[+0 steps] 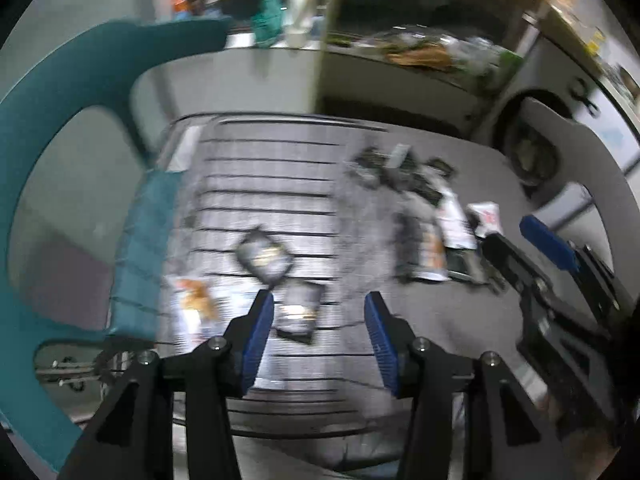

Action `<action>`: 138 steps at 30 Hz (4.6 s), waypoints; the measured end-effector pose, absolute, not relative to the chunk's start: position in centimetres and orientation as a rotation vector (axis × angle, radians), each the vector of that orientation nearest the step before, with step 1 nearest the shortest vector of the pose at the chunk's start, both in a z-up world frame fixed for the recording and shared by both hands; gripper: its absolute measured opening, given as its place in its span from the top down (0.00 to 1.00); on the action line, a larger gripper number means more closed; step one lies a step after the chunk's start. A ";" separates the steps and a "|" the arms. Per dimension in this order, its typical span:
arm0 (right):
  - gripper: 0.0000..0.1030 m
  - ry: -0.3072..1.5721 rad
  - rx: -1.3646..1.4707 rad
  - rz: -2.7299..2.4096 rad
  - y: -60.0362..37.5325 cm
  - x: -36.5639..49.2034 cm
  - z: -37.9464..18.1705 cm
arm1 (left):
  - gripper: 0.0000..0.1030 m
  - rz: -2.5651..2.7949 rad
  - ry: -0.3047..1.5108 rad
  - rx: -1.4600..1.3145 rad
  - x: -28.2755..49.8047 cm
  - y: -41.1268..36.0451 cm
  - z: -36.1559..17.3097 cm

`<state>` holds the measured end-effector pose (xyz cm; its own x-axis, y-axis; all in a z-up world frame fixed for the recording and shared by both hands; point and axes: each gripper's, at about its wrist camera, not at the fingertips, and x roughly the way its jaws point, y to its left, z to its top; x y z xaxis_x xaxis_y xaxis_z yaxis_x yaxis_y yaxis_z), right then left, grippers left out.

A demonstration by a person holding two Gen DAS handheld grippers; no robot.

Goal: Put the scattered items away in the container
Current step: 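Carry both items into the wire basket and release them, then grasp a black Face pack with the right gripper, then grasp a black Face pack with the left gripper while the right holds its pack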

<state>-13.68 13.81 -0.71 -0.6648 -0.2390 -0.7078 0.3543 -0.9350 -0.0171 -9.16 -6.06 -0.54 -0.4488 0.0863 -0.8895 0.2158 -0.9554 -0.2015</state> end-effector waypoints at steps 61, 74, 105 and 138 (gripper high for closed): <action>0.38 -0.079 1.318 -2.435 22.5 -21.1 -13.9 | 0.25 -2.530 0.241 1.756 -23.5 4.9 -9.4; 0.37 -0.166 1.312 -2.417 23.1 -21.4 -13.8 | 0.25 -2.541 0.287 1.766 -24.5 4.1 -9.3; 0.38 0.015 1.437 -2.655 27.9 -18.7 -12.8 | 0.25 -2.599 0.315 1.901 -23.3 11.0 -10.9; 0.38 -0.058 1.408 -2.618 27.0 -18.0 -12.8 | 0.50 -2.578 0.245 1.908 -23.8 11.7 -12.6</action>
<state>-17.99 27.02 -12.82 -0.5404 -0.1654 -0.8250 0.1290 -0.9852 0.1131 -23.80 11.68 -12.60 -0.2947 0.1504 -0.9437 0.0302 -0.9856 -0.1665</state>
